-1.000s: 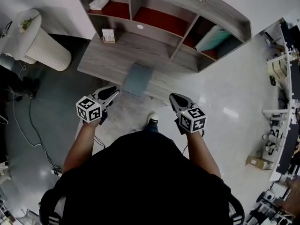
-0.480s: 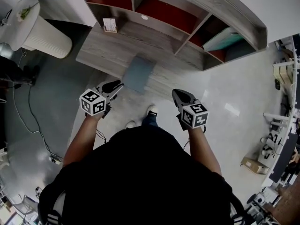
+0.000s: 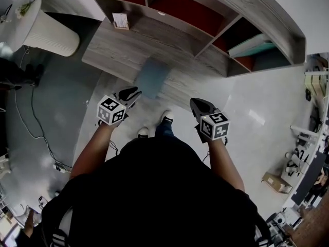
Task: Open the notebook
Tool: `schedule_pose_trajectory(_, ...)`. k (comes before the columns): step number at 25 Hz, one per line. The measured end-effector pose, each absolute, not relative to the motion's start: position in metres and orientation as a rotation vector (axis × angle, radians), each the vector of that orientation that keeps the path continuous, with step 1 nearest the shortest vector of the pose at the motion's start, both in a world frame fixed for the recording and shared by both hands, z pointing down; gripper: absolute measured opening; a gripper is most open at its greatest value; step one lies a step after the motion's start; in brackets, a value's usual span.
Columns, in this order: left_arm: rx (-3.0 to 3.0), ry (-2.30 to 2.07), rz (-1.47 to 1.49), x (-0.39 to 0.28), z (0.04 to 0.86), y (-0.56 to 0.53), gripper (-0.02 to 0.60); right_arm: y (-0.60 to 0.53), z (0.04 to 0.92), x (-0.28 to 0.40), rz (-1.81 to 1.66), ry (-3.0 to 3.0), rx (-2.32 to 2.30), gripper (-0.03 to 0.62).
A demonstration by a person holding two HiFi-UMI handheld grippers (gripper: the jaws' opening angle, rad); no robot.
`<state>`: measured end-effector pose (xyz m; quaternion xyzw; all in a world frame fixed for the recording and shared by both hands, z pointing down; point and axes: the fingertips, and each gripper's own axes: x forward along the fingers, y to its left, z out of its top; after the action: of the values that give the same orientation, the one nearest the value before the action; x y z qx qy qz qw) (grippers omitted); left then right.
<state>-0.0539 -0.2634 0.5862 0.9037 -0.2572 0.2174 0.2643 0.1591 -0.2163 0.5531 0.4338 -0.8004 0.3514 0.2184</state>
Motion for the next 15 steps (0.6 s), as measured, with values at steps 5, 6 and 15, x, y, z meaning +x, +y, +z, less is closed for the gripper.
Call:
schedule_pose_trajectory(5, 2.423, -0.701, 0.647, -0.047, 0.609, -0.265, 0.109, -0.227, 0.562, 0.167, 0.977, -2.201, 1.189, 0.000)
schedule_pose_trajectory(6, 2.418, -0.706, 0.658, -0.046, 0.613, -0.264, 0.110, -0.227, 0.564, 0.168, 0.980, -2.200, 1.185, 0.000)
schedule_pose_trajectory(15, 2.343, -0.774, 0.812, -0.037, 0.664, -0.248, 0.120, -0.225, 0.586, 0.165, 1.036, -2.182, 1.119, 0.000)
